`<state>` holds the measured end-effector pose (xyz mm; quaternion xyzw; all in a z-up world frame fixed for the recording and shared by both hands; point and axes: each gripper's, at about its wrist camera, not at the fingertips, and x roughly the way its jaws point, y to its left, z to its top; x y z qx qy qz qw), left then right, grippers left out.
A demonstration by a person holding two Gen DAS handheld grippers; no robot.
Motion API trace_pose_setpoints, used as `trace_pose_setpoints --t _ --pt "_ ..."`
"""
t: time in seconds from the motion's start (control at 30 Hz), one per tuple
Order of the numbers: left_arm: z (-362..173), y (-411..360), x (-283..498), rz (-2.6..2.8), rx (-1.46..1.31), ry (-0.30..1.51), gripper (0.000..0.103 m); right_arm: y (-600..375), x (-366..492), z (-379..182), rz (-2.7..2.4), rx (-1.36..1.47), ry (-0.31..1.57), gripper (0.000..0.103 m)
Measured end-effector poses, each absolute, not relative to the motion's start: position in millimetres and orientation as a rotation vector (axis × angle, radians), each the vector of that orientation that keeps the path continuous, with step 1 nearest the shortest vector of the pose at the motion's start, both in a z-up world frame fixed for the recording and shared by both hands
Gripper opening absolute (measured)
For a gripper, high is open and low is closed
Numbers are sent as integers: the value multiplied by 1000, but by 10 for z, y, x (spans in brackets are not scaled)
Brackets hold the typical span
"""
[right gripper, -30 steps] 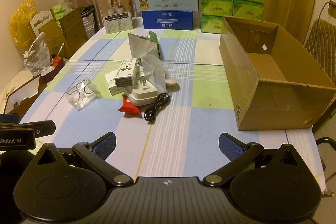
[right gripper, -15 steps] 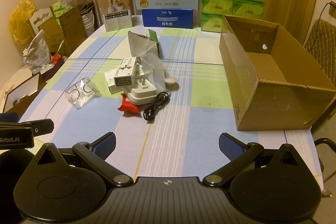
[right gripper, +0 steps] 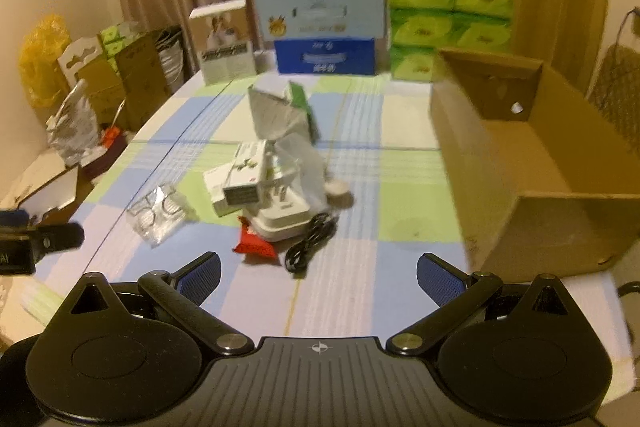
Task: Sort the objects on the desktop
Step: 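Move left tool toward bagged wire rack while right tool approaches black cable, then close left tool on bagged wire rack while right tool grasps black cable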
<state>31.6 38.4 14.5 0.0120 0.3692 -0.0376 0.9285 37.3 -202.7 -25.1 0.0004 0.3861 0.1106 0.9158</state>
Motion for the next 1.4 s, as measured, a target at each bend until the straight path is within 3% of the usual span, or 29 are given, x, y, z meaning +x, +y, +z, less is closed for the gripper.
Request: trace_pose_setpoints --t 0.47,0.73,0.9,1.13,1.4 --pt "-354 719 877 -132 151 766 102 -1874 773 -761 221 -14 815 101" --pt "-658 754 1307 -200 205 810 101 -1888 971 -997 220 12 834 75" --pt "-834 697 1514 -244 265 826 91 -1872 1058 -1098 224 21 853 60" --pt "-941 731 1684 -275 219 831 88 -1828 1156 -1180 235 27 852 53" --pt "-983 690 1772 -298 197 823 88 -1826 1249 -1267 231 33 866 37"
